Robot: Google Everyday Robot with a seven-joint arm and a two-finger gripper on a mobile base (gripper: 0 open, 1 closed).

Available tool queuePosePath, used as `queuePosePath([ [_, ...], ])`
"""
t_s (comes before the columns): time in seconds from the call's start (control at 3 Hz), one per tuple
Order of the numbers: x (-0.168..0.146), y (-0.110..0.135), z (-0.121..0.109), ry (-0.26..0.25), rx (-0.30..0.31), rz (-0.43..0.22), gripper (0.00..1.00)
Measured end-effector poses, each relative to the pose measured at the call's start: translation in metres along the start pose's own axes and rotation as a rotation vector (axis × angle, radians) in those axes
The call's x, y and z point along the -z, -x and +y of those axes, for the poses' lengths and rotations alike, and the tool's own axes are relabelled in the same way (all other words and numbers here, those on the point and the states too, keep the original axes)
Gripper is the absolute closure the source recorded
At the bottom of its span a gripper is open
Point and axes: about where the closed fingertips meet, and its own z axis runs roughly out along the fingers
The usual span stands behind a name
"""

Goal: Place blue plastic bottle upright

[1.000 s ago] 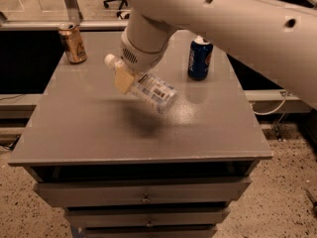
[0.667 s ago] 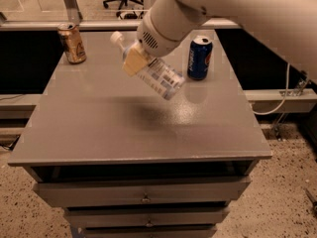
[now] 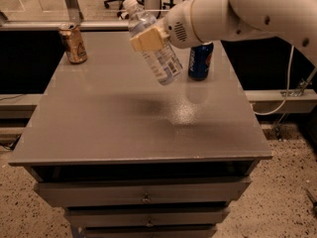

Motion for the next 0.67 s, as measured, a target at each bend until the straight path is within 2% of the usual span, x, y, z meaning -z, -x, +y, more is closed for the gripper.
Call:
queuePosePath([
  [0.33, 0.014, 0.018, -0.003, 0.025, 0.005, -0.194, 1.0],
  [0.67, 0.012, 0.037, 0.024, 0.064, 0.101, -0.246, 1.0],
])
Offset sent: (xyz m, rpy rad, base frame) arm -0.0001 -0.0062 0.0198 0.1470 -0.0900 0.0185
